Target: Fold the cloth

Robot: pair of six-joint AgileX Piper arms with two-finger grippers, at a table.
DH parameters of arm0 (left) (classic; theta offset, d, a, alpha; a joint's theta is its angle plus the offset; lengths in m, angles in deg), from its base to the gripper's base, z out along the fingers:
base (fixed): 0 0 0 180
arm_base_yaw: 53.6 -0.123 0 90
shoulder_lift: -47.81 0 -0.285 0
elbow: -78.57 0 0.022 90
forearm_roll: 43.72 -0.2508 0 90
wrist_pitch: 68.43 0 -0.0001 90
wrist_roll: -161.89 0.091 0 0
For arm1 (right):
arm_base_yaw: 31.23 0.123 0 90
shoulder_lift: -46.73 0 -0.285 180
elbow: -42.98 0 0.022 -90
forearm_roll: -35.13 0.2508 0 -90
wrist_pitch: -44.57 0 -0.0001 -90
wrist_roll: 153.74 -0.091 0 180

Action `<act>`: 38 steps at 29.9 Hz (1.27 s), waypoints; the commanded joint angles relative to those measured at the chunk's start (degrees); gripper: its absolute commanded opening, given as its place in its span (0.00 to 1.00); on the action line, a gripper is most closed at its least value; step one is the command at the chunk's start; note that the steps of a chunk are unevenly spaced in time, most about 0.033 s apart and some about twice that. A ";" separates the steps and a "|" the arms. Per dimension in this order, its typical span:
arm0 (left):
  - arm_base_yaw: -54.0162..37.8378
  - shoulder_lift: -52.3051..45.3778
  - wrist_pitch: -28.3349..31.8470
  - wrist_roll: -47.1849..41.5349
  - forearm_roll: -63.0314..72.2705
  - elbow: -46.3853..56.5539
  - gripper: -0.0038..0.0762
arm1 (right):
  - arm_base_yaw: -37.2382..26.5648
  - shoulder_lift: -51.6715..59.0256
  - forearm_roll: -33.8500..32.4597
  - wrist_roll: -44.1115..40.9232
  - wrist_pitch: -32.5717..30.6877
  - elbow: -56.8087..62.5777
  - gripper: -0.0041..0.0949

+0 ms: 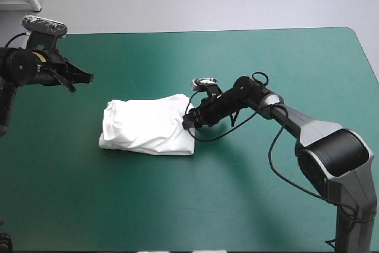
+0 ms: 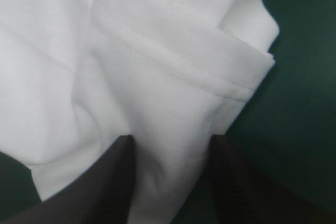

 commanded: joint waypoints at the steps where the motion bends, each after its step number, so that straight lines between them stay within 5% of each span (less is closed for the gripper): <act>1: 0.09 -1.69 3.57 -0.17 0.39 -1.32 0.07 | -0.38 2.95 2.56 2.57 -1.63 -1.55 0.16; 2: 0.09 -1.69 3.71 -0.17 0.39 -1.32 0.07 | -0.38 2.95 2.56 3.45 -2.10 -1.81 0.05; 6: 0.09 -1.69 3.71 -0.17 0.53 -1.32 0.07 | -0.84 3.16 -2.27 1.45 -4.45 -4.17 0.03; 10: 0.09 -1.69 3.71 -0.17 1.16 -1.32 0.07 | -3.39 6.96 -19.42 -7.01 -7.01 -5.62 0.03; 17: 0.09 -1.69 3.34 0.23 2.31 -1.32 0.07 | -21.42 15.67 -38.39 -14.66 -15.17 -4.73 0.03; 23: 0.09 -1.69 2.97 2.54 4.49 -1.32 0.07 | -39.27 18.75 -40.69 -14.52 -20.32 -3.51 0.03; 31: 0.09 -1.69 3.22 2.92 5.92 -1.32 0.07 | -44.60 18.75 -41.82 -14.66 -20.66 -3.35 0.03; 34: 0.09 -1.69 3.22 2.92 5.92 -1.32 0.07 | -44.49 18.75 -41.61 -14.23 -20.66 -3.35 0.17; 38: 0.09 -2.31 4.25 2.92 5.92 -1.32 0.07 | -44.49 19.06 -40.47 -15.33 -21.02 -4.00 0.65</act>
